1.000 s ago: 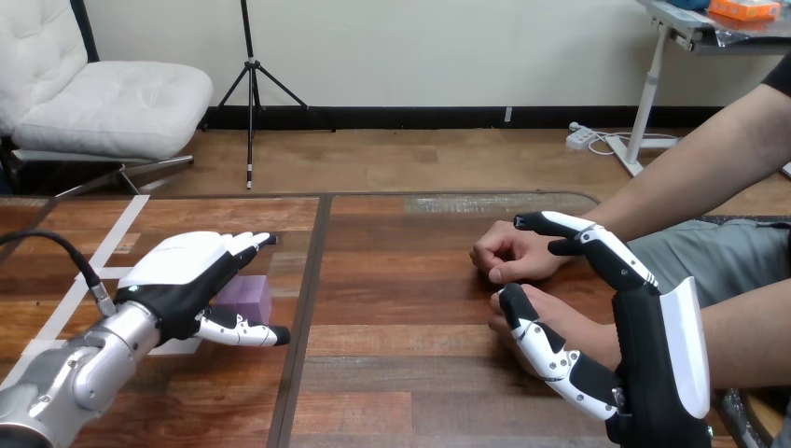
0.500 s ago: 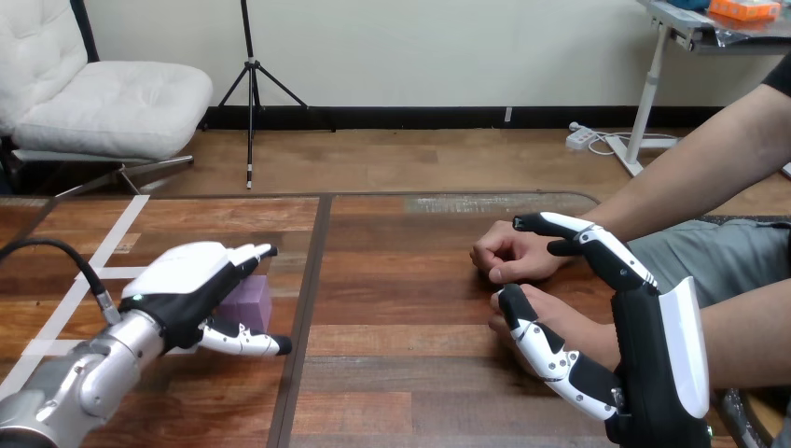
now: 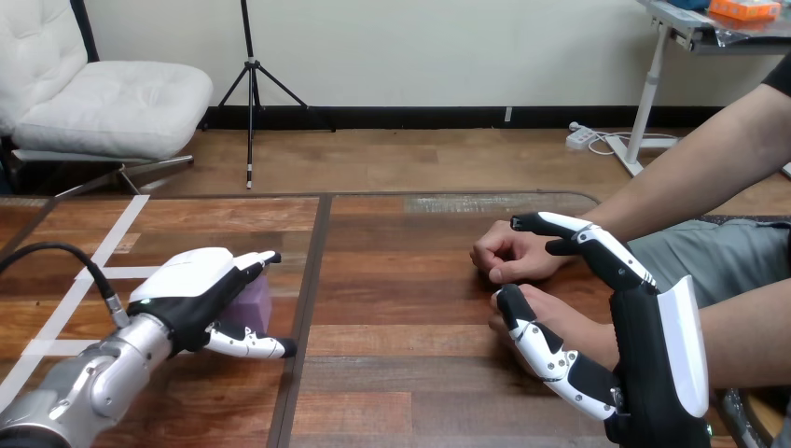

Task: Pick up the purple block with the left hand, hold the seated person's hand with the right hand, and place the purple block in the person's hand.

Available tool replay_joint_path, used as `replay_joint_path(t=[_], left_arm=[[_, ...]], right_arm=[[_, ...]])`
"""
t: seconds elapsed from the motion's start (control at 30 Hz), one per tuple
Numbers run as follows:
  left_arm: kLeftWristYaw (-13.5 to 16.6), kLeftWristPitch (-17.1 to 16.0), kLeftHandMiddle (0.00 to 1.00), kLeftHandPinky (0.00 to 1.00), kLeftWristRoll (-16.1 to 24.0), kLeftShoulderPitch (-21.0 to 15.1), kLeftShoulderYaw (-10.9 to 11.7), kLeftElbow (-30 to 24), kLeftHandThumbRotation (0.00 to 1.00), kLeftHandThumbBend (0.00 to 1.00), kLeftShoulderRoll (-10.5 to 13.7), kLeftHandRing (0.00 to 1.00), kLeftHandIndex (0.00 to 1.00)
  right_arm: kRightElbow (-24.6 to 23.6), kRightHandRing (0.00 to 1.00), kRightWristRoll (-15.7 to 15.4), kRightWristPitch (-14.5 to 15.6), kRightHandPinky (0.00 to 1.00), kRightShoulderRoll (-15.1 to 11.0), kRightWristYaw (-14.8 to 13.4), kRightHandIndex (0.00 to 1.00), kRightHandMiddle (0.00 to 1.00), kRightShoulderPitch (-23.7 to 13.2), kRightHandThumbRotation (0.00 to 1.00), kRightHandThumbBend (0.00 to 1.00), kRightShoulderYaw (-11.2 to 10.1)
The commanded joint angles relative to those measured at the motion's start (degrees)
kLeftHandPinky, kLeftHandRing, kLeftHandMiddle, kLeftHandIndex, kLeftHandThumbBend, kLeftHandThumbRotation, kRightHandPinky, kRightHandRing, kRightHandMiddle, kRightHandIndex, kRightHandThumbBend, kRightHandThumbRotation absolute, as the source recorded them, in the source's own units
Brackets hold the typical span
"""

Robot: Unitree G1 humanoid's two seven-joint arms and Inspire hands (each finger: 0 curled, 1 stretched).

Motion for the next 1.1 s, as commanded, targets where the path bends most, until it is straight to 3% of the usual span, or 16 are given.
replay_joint_path(t=[0.0,0.27,0.7,1.07], left_arm=[[1.7,0.2,0.92,0.84,-0.1,-5.5,-0.4,0.9,0.47,0.68,-0.5,0.91,0.92],[2.2,0.2,0.90,0.80,-0.5,-5.8,-0.6,1.9,0.44,0.65,-1.0,0.88,0.90],[6.7,-1.3,0.84,0.71,-0.6,-5.9,-0.7,3.6,0.38,0.58,-1.7,0.81,0.86],[9.7,-2.9,0.73,0.60,-1.8,-5.9,0.1,5.3,0.24,0.52,-2.6,0.69,0.75]], right_arm=[[-2.8,0.73,0.5,0.2,0.65,-0.6,0.2,0.69,0.72,-1.4,0.41,0.42,-0.7],[-2.7,0.73,0.5,0.2,0.66,-0.7,0.4,0.69,0.72,-1.4,0.42,0.42,-0.6],[-3.0,0.73,0.9,0.7,0.66,-0.6,0.8,0.69,0.72,-1.3,0.43,0.42,-0.5],[-3.2,0.73,0.8,0.8,0.66,-0.5,1.0,0.69,0.72,-1.2,0.43,0.42,-0.7]])
